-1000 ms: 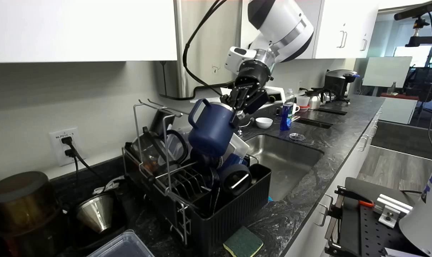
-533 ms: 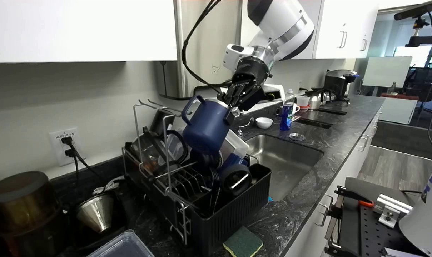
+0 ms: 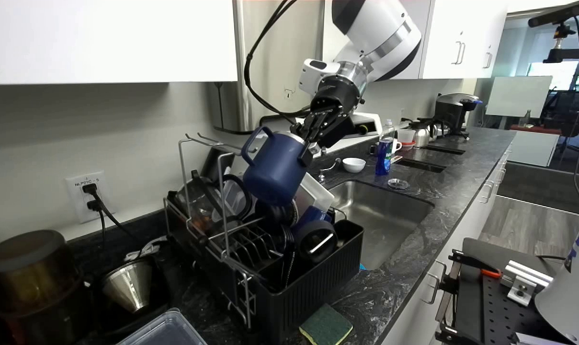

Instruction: Move the blue mug from the sink to the dish rack

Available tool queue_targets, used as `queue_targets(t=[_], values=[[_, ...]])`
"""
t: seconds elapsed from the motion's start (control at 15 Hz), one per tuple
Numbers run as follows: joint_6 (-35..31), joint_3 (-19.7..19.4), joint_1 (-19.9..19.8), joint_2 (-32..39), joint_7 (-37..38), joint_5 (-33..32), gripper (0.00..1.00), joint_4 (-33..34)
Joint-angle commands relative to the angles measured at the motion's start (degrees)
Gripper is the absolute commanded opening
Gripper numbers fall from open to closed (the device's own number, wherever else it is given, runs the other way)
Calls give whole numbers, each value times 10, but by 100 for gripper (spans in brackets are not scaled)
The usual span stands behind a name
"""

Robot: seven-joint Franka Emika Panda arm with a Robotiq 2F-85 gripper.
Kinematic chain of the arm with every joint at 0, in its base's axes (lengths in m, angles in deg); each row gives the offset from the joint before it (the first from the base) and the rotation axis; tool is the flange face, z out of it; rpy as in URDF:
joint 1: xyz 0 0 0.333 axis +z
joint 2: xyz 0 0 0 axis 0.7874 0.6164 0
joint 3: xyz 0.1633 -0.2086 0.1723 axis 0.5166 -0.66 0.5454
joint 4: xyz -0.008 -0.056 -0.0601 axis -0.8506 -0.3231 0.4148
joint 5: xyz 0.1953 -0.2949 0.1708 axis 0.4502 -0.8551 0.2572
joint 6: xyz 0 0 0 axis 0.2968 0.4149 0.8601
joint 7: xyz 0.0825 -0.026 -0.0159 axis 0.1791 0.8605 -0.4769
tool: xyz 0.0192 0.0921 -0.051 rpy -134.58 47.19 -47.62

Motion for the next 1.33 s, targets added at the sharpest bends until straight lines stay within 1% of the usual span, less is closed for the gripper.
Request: queue_targets(t=[0.0, 0.73, 1.27], values=[[-5, 9, -13, -4, 3, 12, 2, -2], [14, 6, -20, -14, -6, 0, 2, -22], [19, 4, -25, -1, 2, -10, 2, 5]])
